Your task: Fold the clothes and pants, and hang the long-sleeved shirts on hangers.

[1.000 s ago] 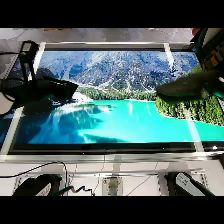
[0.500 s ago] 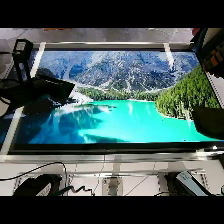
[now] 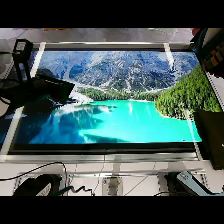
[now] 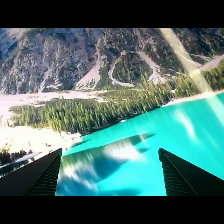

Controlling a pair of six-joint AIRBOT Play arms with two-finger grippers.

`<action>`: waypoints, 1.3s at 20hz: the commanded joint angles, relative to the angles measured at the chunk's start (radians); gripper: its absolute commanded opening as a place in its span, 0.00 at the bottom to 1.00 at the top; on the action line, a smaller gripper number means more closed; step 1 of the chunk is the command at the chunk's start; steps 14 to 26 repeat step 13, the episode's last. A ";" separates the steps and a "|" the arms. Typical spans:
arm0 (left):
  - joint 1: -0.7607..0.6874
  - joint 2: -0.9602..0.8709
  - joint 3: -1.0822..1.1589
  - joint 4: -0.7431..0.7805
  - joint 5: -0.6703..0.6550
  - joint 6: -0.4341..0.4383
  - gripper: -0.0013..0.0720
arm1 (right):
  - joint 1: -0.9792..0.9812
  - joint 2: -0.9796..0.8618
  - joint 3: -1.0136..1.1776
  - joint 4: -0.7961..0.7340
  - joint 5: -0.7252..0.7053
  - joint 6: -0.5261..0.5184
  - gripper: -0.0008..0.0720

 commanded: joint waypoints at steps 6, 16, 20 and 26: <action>0.001 0.001 0.000 0.000 0.000 0.000 0.97 | 0.606 0.005 0.003 0.066 -0.060 -0.149 0.06; 0.001 0.001 0.000 0.000 0.000 0.000 0.97 | 0.994 0.008 0.003 0.036 -0.121 -0.138 0.06; 0.001 0.001 0.000 0.000 0.000 0.000 0.97 | 0.994 0.008 0.003 0.036 -0.121 -0.138 0.06; 0.001 0.001 0.000 0.000 0.000 0.000 0.97 | 0.994 0.008 0.003 0.036 -0.121 -0.138 0.06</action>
